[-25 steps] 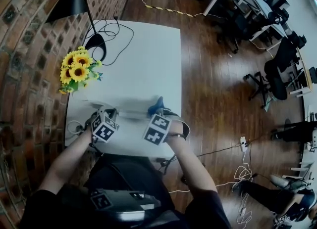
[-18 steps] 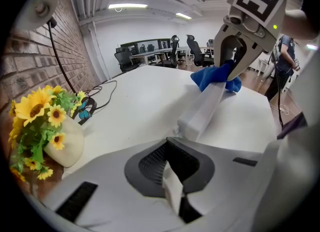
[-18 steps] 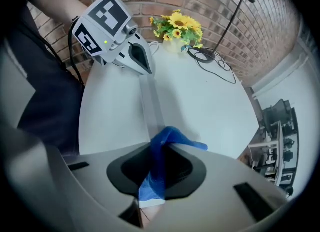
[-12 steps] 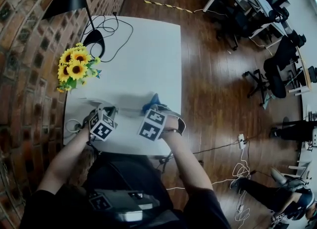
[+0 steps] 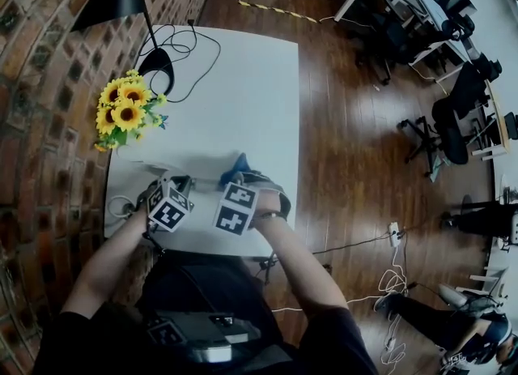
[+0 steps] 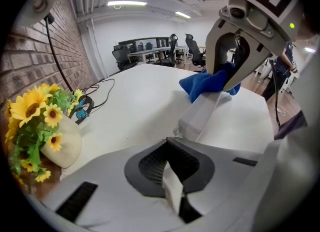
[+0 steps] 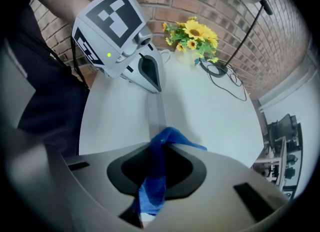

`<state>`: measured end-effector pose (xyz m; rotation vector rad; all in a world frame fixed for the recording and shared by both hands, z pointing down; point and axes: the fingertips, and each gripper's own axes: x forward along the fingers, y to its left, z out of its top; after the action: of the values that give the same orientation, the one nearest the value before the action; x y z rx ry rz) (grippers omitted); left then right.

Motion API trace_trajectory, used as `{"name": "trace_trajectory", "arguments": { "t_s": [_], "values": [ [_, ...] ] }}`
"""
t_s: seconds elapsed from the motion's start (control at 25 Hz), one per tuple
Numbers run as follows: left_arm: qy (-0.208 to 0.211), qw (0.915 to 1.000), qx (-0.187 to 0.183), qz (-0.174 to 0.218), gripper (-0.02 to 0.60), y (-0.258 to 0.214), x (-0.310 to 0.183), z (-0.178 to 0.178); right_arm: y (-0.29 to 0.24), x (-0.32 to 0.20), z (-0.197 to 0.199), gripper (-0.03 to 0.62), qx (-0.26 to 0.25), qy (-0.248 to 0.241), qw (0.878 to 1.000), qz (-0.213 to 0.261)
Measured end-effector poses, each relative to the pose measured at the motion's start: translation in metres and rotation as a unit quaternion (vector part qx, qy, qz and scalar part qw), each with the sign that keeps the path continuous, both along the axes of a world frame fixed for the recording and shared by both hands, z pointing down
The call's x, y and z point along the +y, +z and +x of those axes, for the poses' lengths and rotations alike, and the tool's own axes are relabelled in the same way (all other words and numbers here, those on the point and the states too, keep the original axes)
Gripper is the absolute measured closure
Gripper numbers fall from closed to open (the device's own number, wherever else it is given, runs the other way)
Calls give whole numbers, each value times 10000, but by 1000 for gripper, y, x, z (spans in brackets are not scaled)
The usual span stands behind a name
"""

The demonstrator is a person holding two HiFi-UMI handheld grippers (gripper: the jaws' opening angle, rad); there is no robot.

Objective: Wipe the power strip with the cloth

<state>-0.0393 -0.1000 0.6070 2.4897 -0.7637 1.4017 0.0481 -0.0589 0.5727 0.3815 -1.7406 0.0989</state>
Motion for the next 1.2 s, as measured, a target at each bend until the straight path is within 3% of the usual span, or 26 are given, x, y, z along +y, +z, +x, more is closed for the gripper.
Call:
{"name": "trace_trajectory", "arguments": {
  "t_s": [0.6,0.88,1.2],
  "values": [
    [-38,9998,94,-187,577,1,0,0,2,-6,-46,537,74,-269,9971,711],
    [-27,9994,172,-307,577,-1,1,-1,0,-8,-54,539,149,-40,9926,1204],
    [-13,9991,238,-358,577,-1,0,-1,0,-10,-59,540,139,125,9915,1289]
  ]
}}
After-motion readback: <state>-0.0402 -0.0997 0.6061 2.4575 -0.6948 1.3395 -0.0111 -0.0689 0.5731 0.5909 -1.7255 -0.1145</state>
